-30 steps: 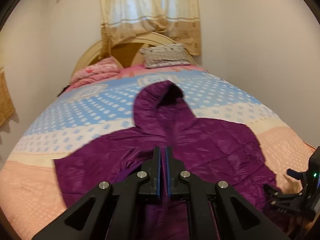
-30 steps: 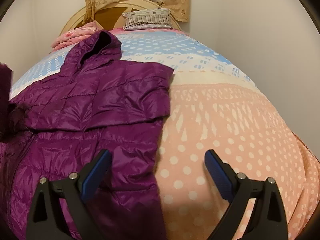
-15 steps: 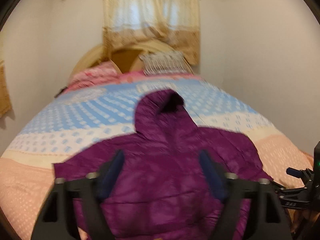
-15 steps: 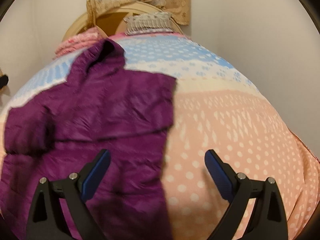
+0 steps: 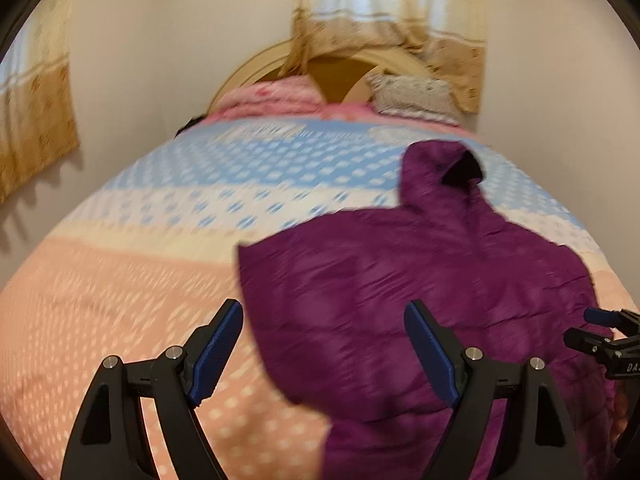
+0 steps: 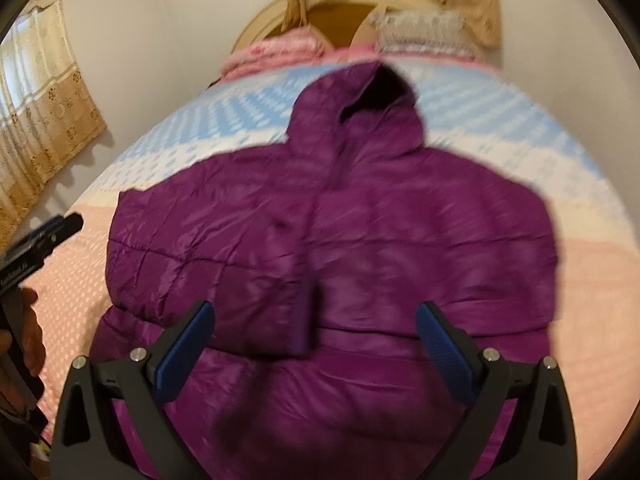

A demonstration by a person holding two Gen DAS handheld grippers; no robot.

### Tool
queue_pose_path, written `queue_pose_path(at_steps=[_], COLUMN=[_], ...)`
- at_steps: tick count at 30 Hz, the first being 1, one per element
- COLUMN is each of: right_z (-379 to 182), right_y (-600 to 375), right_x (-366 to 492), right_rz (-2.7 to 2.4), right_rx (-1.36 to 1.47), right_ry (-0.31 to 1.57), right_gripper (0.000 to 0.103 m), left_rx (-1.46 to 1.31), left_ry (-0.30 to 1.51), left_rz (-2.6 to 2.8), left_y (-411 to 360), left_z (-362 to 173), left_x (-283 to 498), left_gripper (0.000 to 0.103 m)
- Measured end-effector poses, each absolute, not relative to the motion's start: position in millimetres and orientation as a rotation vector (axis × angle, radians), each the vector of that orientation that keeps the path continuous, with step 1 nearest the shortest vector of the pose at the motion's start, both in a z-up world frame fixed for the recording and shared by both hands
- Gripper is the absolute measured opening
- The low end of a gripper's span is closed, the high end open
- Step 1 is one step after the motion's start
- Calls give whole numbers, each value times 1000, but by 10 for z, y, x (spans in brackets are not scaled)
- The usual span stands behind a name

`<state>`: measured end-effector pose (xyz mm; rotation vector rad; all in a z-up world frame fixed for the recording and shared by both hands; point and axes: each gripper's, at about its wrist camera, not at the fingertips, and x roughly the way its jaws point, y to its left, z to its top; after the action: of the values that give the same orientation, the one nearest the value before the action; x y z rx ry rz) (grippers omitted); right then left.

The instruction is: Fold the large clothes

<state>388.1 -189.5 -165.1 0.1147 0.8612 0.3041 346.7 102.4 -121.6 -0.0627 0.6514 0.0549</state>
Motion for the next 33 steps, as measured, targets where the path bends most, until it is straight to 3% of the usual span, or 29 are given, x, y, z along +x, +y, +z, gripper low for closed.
queue_pose_path(at_steps=[1,2,3,4,5,12,26,33], right_z=[-1721,-1778,-1815,-1841,-1843,-1580,-1730,-1751], right_y=[-1845,-1810,-1786,-1780,-1798,-2153,-3021,-3153], right_x=[3928,3963,3978,3989,3980,3684,3330,3359], right_rz=[323,344,367,381,381,289,80,28], right_rx=[122,133,148,167,184,176,241,274], right_ry=[879,897,913,928,924,807,813,824], right_gripper=[97,80,44,25,17,9,9,20], left_rx=[-66,-73,-79,-92,-99,-131,-135,-126], left_ry=[658,670,681,693,701,741,785,771], left_rz=[66,79,86,95,100,136,89,35], left_y=[1076,1157,1213,1292,1331,1490,1199,955], left_z=[-1259,-1312,-1350,-1398,-1428,-1587,-1639,-1464], left_x=[3462,3459,3456,3450,3453,3527,3716,3854], left_gripper=[83,83,83,83,83,83,83,83])
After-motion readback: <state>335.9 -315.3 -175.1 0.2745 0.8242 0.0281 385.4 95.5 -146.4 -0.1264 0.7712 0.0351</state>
